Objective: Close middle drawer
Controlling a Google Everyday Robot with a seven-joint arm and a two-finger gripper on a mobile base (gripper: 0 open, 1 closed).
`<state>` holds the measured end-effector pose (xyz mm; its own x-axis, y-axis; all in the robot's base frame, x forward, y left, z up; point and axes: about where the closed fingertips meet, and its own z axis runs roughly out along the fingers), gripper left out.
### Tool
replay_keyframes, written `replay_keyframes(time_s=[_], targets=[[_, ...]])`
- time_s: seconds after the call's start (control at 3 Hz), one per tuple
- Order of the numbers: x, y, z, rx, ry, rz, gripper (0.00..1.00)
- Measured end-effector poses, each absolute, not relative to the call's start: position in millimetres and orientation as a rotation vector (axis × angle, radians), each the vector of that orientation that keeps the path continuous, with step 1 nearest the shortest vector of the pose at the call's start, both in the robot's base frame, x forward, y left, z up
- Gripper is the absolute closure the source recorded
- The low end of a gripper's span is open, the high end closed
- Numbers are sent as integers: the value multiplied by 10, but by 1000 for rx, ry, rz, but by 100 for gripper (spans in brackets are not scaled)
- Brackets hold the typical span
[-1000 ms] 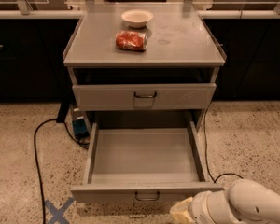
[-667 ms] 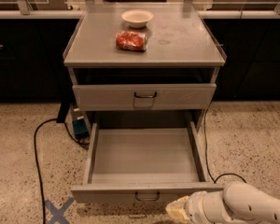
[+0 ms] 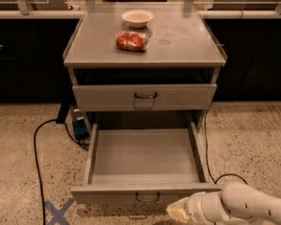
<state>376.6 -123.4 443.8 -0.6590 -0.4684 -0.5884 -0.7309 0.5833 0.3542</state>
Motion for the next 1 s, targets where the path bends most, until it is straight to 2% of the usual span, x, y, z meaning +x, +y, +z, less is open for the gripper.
replay_keyframes(time_s=[0.33, 1.0], targets=[[3980, -1253, 4211, -891, 2386, 827, 100], [4047, -1224, 4157, -915, 2383, 808, 100]])
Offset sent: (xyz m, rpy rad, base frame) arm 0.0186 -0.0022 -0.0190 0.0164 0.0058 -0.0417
